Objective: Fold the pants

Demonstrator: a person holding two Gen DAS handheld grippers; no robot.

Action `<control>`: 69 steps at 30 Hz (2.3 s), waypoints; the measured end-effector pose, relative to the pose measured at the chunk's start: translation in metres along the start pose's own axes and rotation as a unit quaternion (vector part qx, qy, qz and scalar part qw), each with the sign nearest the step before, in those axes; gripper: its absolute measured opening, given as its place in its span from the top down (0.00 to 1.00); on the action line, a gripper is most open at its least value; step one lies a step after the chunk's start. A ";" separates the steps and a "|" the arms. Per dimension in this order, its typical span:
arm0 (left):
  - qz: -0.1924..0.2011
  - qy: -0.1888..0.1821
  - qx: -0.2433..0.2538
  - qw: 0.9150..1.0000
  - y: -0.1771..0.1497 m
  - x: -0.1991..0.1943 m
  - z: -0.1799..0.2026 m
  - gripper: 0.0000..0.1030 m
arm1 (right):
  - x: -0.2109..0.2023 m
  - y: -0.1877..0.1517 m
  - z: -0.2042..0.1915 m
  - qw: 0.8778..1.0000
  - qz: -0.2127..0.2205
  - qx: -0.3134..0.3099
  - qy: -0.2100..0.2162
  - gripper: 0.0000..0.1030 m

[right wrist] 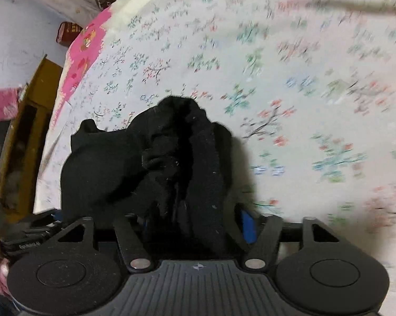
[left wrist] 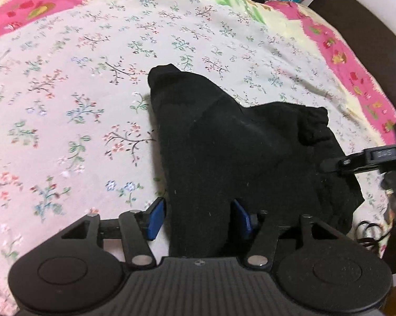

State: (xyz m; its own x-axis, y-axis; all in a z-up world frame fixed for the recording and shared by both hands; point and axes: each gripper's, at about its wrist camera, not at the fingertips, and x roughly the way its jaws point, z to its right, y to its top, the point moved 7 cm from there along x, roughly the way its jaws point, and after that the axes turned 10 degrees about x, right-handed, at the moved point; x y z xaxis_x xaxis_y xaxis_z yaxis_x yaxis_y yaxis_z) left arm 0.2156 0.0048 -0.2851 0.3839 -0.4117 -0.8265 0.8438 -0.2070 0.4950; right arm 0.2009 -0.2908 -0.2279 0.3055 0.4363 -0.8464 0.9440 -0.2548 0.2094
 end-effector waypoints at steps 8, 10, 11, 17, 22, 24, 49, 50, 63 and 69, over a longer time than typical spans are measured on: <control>0.044 0.101 0.028 0.993 0.016 -0.080 0.063 0.38 | -0.093 0.004 -0.022 0.993 0.089 -0.075 -0.024 0.54; 0.073 0.118 0.048 0.989 0.033 -0.115 0.096 0.31 | -0.126 0.004 -0.050 0.989 0.115 -0.094 0.003 0.55; 0.091 0.130 0.055 0.986 0.040 -0.131 0.110 0.16 | -0.145 0.004 -0.065 0.986 0.134 -0.102 0.013 0.49; 0.152 0.178 0.082 0.969 0.041 -0.184 0.159 0.00 | -0.192 -0.037 -0.099 0.971 0.190 -0.147 0.016 0.13; 0.148 0.161 0.064 0.974 0.035 -0.194 0.166 0.00 | -0.191 -0.076 -0.108 0.975 0.190 -0.119 -0.004 0.15; 0.160 0.155 0.077 0.972 0.033 -0.211 0.172 0.00 | -0.194 -0.085 -0.115 0.973 0.197 -0.117 -0.015 0.16; 0.136 0.139 0.080 0.978 0.015 -0.210 0.147 0.00 | -0.184 -0.127 -0.143 0.969 0.221 -0.080 -0.080 0.15; 0.134 0.139 0.080 0.978 0.016 -0.209 0.146 0.00 | -0.183 -0.127 -0.144 0.969 0.222 -0.079 -0.082 0.15; 0.127 0.179 0.101 0.970 0.016 -0.207 0.146 0.00 | -0.175 -0.127 -0.141 0.971 0.210 -0.062 -0.093 0.15; 0.117 0.175 0.094 0.973 0.013 -0.208 0.144 0.00 | -0.175 -0.128 -0.142 0.972 0.208 -0.059 -0.092 0.15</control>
State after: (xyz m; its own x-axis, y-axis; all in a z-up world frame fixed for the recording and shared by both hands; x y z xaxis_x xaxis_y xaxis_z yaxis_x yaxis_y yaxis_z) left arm 0.0929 -0.0398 -0.0680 0.6891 -0.1459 -0.7098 0.6471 -0.3170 0.6934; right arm 0.0440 -0.2120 -0.0375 0.6464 0.1517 -0.7477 0.7549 -0.2697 0.5979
